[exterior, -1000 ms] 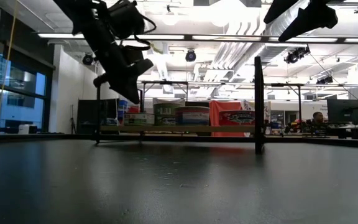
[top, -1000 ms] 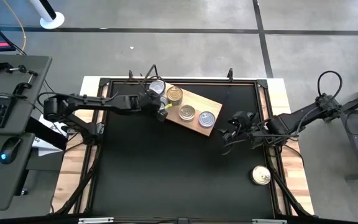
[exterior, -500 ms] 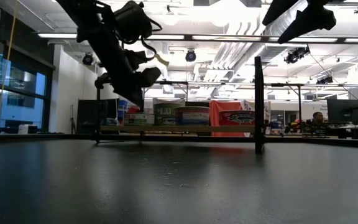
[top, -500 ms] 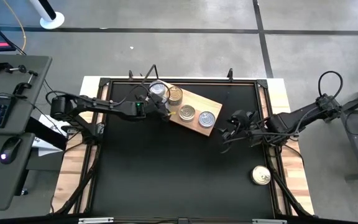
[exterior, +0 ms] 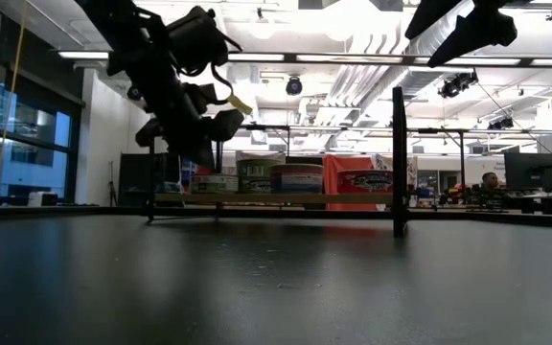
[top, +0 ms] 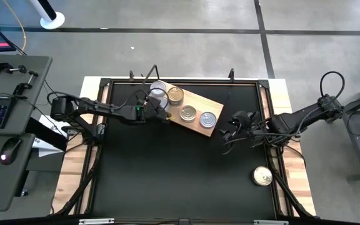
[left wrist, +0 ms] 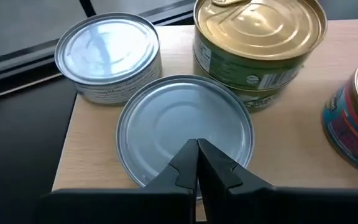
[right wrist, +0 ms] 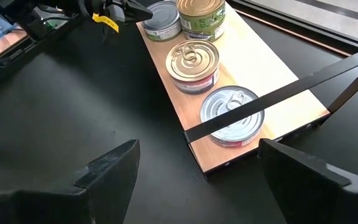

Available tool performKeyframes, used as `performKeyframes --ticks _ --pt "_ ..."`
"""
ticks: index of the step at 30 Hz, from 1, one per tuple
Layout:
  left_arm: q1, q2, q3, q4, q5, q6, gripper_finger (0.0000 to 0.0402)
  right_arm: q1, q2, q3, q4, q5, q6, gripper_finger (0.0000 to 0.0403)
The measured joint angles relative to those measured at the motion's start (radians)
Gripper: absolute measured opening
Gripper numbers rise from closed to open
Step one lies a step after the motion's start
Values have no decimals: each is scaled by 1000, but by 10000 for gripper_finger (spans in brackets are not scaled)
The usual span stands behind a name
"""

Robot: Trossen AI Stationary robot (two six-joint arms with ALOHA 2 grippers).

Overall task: Stack canned seafood by type on shelf
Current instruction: Stack the green tuna can on top of the other green tuna can on the shelf

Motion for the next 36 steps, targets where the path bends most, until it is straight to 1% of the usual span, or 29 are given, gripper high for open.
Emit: performKeyframes --ticks 4,8,12,15,18,20,21,23,25,27,28,31,34,36 --pt "-27 0 0 5 5 12 0 0 0 0 2 0 0 319" --pt "-77 0 0 -62 50 -5 0 0 0 0 2 0 0 319" --pt "-149 -3 0 -164 80 -64 0 0 0 0 2 0 -3 319" --pt "-204 -4 0 -210 107 -98 0 0 0 0 2 0 -3 319" --pt "-267 -6 0 -215 131 -140 0 0 0 0 2 0 -4 319" --pt "-311 -10 0 -190 133 -166 0 0 0 0 2 0 -4 319" --pt "-329 -19 0 -168 122 -177 0 0 0 0 2 1 -4 319" --pt "-344 -41 2 -134 59 -208 0 0 0 0 1 1 -4 319" --pt "-315 -55 16 -124 -32 -235 0 0 0 0 -2 8 -3 319" --pt "-269 -56 25 -119 -108 -230 0 0 0 0 -2 16 -3 319" --pt "-247 -52 25 -95 -144 -211 0 0 0 0 -2 16 -2 319" --pt "-200 -28 0 90 -223 -78 0 0 0 0 -2 16 1 319" --pt "-157 7 -31 278 -230 26 0 0 0 0 -2 15 19 319" --pt "-134 31 -45 343 -234 63 0 0 0 0 -2 2 23 319"
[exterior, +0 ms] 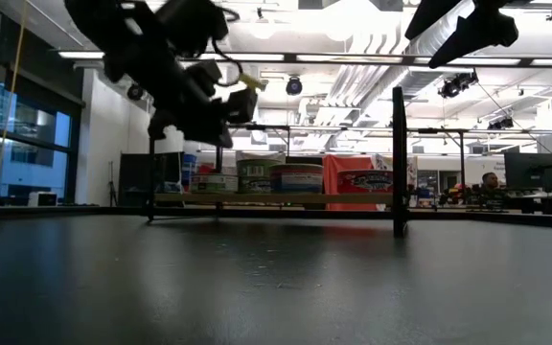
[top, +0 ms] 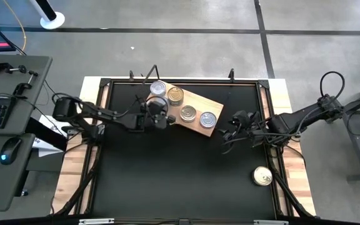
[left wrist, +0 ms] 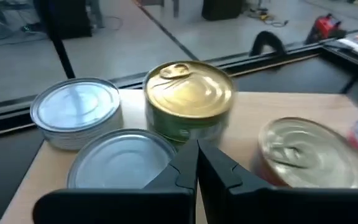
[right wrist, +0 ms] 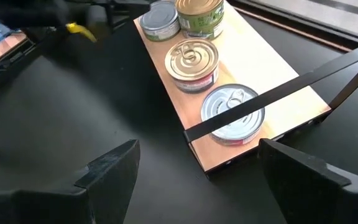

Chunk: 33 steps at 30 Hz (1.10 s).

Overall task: Stack canned seafood by type on shelf
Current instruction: Stack the green tuna can on top of the other green tuna can on the shelf

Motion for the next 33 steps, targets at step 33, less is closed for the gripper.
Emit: performKeyframes --ticks 33 --pt "-275 84 -5 -227 236 -381 0 0 0 0 -7 -29 -9 319"
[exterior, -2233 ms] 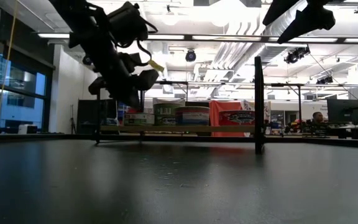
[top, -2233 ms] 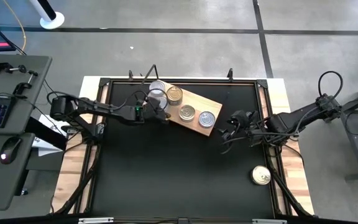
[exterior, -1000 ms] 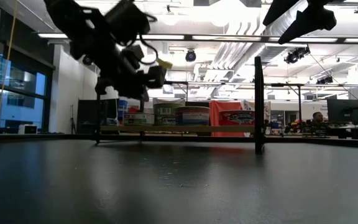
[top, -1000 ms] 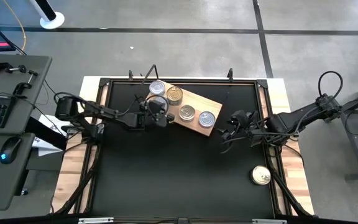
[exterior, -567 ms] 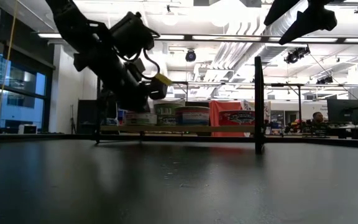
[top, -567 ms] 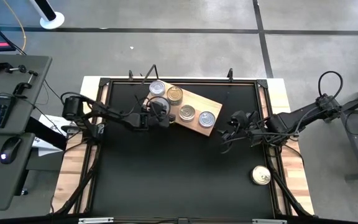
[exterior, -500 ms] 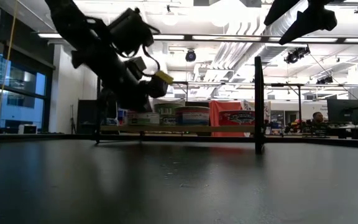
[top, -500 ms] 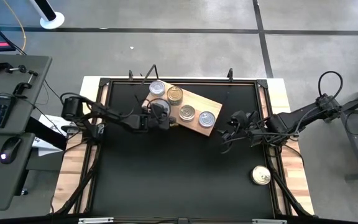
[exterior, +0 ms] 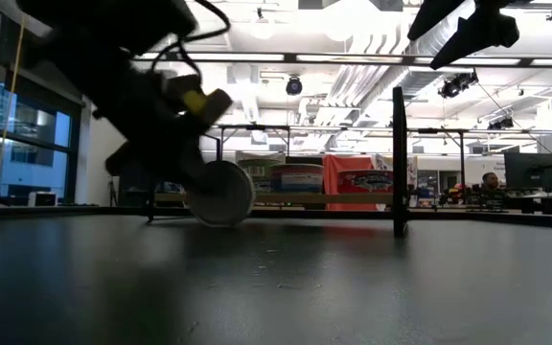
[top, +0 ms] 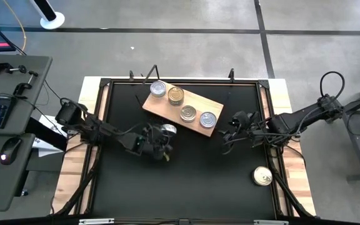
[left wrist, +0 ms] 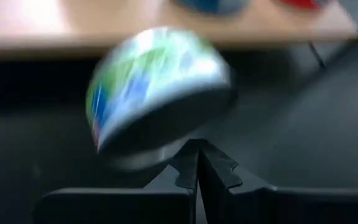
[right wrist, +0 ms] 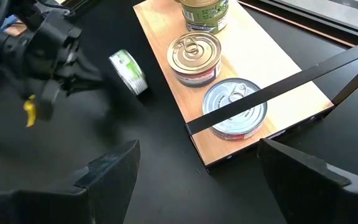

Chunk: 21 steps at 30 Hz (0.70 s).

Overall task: Stack canned seafood by type on shelf
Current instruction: Stack the green tuna can on top of the other green tuna can on the shelf

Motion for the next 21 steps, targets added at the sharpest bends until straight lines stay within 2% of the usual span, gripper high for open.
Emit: performKeyframes --ticks 6,10,13,16,19,21 --pt "-117 -5 1 -37 5 -109 0 0 0 0 6 2 1 319" --pt "-179 -56 0 -22 -7 -81 0 0 0 0 59 -18 9 319" --pt "-207 -133 2 -3 -43 77 0 2 11 0 209 -63 -27 319" --pt "-192 -214 2 -4 -54 299 0 3 63 0 432 -161 -160 319" --pt "-141 -285 2 5 -19 493 0 0 150 0 638 -221 -289 319" --pt "-99 -328 2 0 38 587 0 -21 223 29 673 -256 -387 319"
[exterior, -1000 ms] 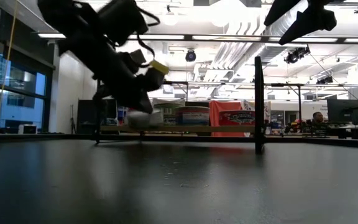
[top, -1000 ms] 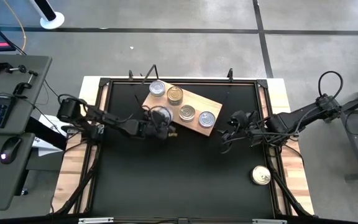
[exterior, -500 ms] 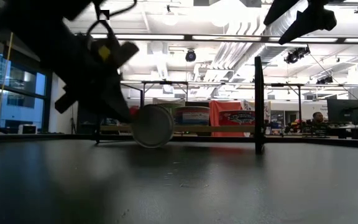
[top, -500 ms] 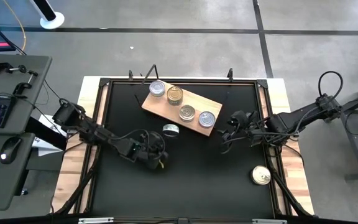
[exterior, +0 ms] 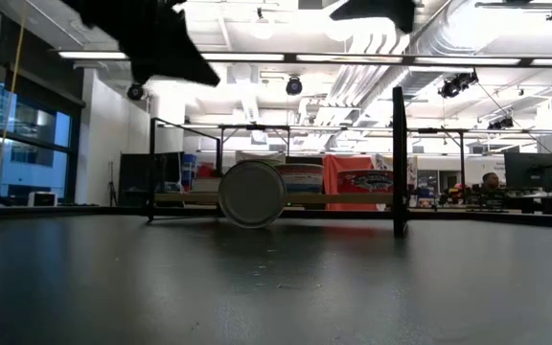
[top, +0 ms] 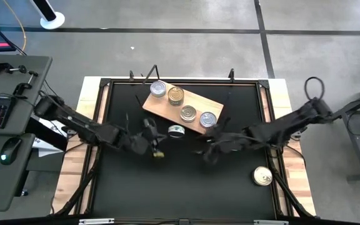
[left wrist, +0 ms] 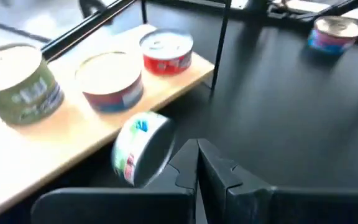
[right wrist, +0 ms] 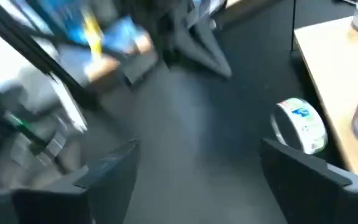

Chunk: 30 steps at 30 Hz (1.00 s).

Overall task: Stack canned seafood by type on shelf
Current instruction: Stack the green tuna can on top of the other green tuna can on the shelf

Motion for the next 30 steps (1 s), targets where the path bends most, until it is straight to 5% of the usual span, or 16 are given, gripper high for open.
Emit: performKeyframes --ticks 6,14,21,30 --pt "92 -293 0 18 187 116 0 -130 241 239 -253 -79 -267 319" --pt "94 -640 0 -81 195 178 0 -293 523 497 -418 -92 -594 319" --pt "33 -679 0 -215 199 105 0 -397 691 616 -419 -316 -659 319" --pt "-4 -656 0 -220 198 104 0 -425 841 711 -410 -330 -650 315"
